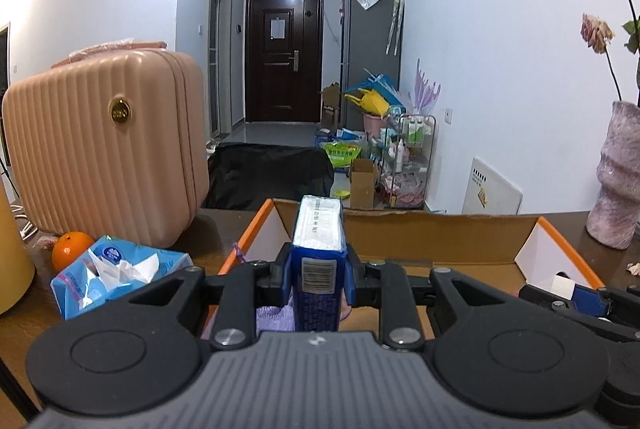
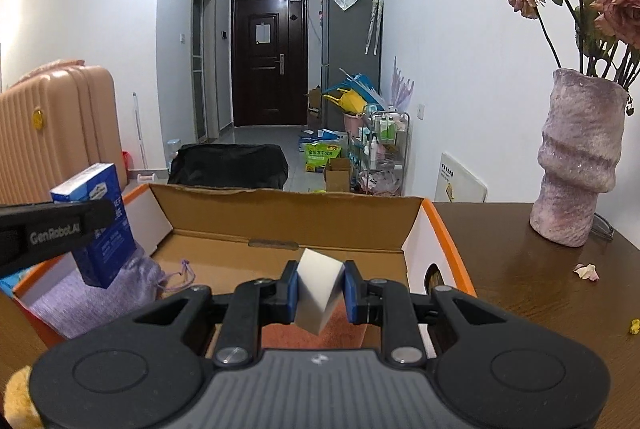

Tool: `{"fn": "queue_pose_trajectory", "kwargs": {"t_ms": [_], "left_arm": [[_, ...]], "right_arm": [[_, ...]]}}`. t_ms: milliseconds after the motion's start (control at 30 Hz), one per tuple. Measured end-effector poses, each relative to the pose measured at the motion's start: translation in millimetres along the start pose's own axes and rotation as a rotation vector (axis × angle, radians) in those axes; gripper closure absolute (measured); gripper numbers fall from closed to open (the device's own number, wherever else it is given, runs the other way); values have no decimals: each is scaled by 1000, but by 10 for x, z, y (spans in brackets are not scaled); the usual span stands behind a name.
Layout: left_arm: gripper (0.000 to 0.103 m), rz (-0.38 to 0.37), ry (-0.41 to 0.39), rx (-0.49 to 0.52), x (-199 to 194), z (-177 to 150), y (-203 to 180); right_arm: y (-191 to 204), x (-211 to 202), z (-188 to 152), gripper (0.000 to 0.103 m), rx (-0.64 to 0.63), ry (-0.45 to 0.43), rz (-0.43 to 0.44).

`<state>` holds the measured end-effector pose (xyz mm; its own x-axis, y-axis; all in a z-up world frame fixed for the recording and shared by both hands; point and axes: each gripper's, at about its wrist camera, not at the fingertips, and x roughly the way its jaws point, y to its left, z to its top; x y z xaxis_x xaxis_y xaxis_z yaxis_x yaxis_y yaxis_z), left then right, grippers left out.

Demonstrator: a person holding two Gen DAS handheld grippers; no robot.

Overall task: Organize soft objects
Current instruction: 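Carry the carton and wedge in both grippers over the cardboard box, then lower the carton and wedge into the box and open both grippers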

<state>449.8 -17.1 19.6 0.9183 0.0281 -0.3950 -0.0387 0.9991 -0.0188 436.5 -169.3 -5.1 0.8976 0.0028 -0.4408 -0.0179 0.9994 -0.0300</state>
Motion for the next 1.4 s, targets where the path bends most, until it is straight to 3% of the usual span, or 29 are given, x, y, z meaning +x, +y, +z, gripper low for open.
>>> {"fn": "queue_pose_trajectory", "kwargs": {"t_ms": [533,833,967,1067,1133,1167,1200,1233,1333,1400], "left_arm": [[79,5,27,42,90,-116,-77],[78,-2,39,41,133,-133,-68],[77,-2,41,38,144,-128,-56],[63,5,34,35,126,-130,-51],[40,11,27,26,112,-132,-34],[32,16,20,21,98,-131,-24],[17,20,12,17,80,-128,-15],[9,25,4,10,64,-127,-4],[0,49,-25,-1,14,-120,8],[0,52,-24,-7,8,-117,13]], "right_arm": [[-20,176,-126,81,22,92,-2],[3,175,-135,80,15,90,-6],[8,174,-131,74,18,93,-10],[-2,171,-127,71,22,92,-10],[-20,186,-123,61,26,95,-14],[-30,190,-119,48,31,98,-19],[-43,190,-116,34,41,99,-24],[-67,187,-115,30,51,95,-26],[-89,177,-114,21,58,87,-16],[-58,188,-114,8,37,92,-27]]}}
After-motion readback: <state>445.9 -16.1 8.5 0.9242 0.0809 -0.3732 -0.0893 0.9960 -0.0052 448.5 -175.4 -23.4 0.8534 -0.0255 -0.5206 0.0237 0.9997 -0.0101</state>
